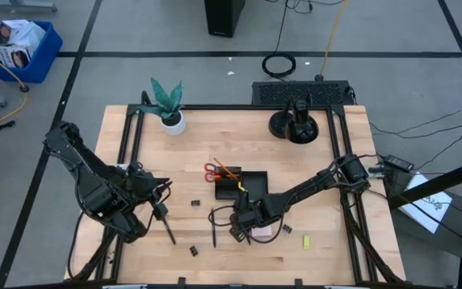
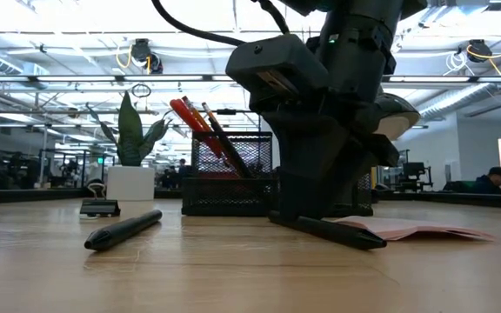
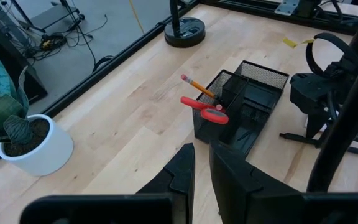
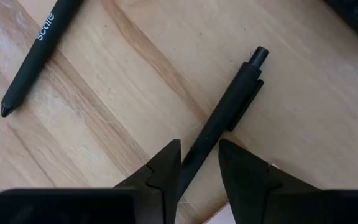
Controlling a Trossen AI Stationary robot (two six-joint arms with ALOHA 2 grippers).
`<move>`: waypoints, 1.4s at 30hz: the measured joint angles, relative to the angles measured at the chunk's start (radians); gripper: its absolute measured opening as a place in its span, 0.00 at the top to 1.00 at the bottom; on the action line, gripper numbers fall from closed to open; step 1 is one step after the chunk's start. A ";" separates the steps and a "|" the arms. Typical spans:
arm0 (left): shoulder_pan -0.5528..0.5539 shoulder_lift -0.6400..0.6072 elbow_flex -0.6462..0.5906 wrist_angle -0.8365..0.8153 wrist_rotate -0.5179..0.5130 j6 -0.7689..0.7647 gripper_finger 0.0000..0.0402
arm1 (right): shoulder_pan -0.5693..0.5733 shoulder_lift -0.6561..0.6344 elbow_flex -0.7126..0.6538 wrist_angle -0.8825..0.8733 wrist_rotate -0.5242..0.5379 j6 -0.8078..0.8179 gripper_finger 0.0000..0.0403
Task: Pick and place office supplies into organizer
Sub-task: Put the right black pen into the desk organizer
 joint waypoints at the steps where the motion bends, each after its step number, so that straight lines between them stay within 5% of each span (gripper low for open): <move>1: 0.000 0.000 0.000 0.000 0.000 0.000 0.87 | 0.002 0.000 0.000 -0.001 0.002 0.000 0.75; 25: 0.000 0.000 0.000 0.003 0.001 0.003 0.87 | 0.006 0.024 -0.001 0.040 0.022 -0.003 0.90; 36: 0.000 0.000 0.000 0.009 0.001 0.007 0.87 | 0.011 0.025 -0.001 0.061 0.021 -0.030 0.84; 42: 0.000 0.000 0.000 0.011 0.002 0.007 0.87 | 0.012 0.027 -0.001 0.051 0.022 -0.033 0.90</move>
